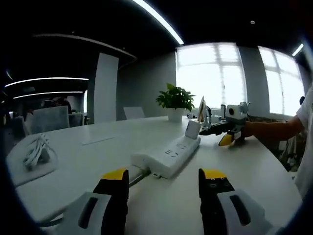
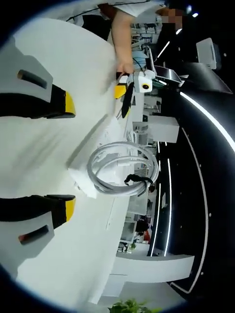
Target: Straighten the power strip on the desk, plug the charger into it
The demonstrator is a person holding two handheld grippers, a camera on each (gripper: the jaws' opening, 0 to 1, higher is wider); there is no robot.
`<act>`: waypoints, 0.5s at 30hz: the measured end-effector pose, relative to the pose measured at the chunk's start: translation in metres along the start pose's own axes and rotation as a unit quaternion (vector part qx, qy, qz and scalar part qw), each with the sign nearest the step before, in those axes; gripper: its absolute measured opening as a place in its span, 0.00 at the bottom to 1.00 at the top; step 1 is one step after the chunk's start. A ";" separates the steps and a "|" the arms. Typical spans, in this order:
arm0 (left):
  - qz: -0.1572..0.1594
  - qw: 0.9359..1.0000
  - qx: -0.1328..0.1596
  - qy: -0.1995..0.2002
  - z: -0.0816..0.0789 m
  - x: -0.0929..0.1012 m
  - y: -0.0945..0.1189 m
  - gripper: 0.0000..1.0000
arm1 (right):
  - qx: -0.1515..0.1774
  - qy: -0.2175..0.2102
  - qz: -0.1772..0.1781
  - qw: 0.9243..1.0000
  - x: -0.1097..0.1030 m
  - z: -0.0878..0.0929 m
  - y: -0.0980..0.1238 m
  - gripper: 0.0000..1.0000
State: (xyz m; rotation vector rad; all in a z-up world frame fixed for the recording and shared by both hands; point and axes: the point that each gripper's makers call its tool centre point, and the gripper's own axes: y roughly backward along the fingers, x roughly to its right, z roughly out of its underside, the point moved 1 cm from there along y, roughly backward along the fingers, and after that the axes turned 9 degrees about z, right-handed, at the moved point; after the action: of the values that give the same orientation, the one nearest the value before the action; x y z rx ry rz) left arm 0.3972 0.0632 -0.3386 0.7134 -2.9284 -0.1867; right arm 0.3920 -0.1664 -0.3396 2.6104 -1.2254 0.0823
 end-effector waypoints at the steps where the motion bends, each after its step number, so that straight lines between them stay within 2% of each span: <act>1: 0.000 1.000 0.001 0.001 0.000 0.001 0.001 0.59 | 0.001 -0.002 -0.001 1.000 0.000 -0.001 0.000 0.62; 14: -0.010 1.000 -0.003 0.006 0.001 0.018 0.001 0.59 | -0.005 -0.008 0.001 1.000 -0.008 0.001 0.005 0.62; 15: -0.011 1.000 -0.003 0.007 0.001 0.012 0.002 0.59 | -0.005 -0.009 0.002 1.000 -0.008 0.000 0.005 0.62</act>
State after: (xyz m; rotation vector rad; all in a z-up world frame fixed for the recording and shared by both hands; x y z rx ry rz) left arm 0.3852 0.0594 -0.3379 0.7440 -2.9057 -0.1918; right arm 0.3829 -0.1635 -0.3403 2.6053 -1.2329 0.0533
